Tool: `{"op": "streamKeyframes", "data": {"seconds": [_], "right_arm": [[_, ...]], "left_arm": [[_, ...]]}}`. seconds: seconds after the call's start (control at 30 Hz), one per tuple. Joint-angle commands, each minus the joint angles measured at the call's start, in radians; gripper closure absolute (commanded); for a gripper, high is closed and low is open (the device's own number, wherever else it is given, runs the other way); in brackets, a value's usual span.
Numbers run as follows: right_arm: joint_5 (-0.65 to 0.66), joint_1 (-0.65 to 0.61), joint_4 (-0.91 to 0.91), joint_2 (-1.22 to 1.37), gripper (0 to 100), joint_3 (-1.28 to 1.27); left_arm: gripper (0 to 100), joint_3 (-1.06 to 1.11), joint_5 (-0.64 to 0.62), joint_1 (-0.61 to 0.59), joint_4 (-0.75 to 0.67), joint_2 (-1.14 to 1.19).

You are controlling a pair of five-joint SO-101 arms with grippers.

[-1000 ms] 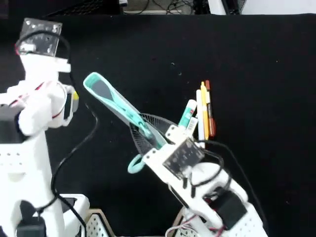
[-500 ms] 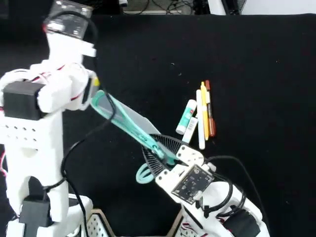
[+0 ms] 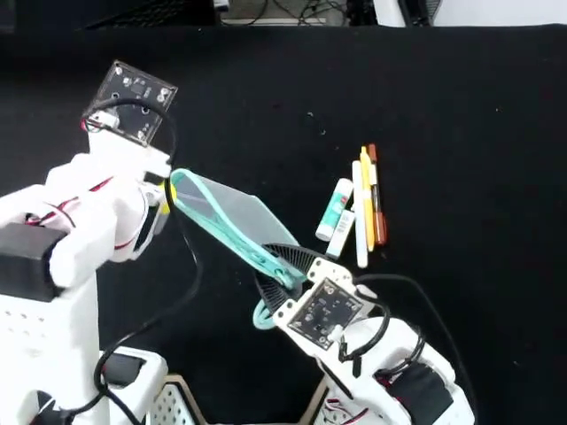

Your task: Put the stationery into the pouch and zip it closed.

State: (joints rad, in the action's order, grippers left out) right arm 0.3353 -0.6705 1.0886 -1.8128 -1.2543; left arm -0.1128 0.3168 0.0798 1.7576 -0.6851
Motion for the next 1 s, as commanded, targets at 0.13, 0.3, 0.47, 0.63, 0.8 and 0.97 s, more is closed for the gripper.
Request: {"op": "streamKeyframes", "data": {"seconds": [0.13,0.3,0.47,0.63,0.8,0.97], "right_arm": [[0.009,0.002,0.009,-0.094,98.6,-0.03],[0.009,0.002,0.012,-0.096,98.6,-0.025],[0.009,0.002,0.012,-0.096,98.6,-0.024],[0.009,0.002,0.012,-0.096,98.6,-0.024],[0.009,0.002,0.012,-0.096,98.6,-0.024],[0.009,0.002,0.012,-0.096,98.6,-0.024]], "left_arm": [[85,0.005,0.025,0.096,0.002,-0.018],[85,-0.001,0.048,0.084,0.002,0.057],[85,-0.025,0.072,0.025,0.0,0.137],[85,-0.073,0.091,0.018,0.0,0.19],[85,-0.105,0.091,0.018,0.0,0.236],[85,-0.094,0.091,0.047,0.0,0.284]]}}
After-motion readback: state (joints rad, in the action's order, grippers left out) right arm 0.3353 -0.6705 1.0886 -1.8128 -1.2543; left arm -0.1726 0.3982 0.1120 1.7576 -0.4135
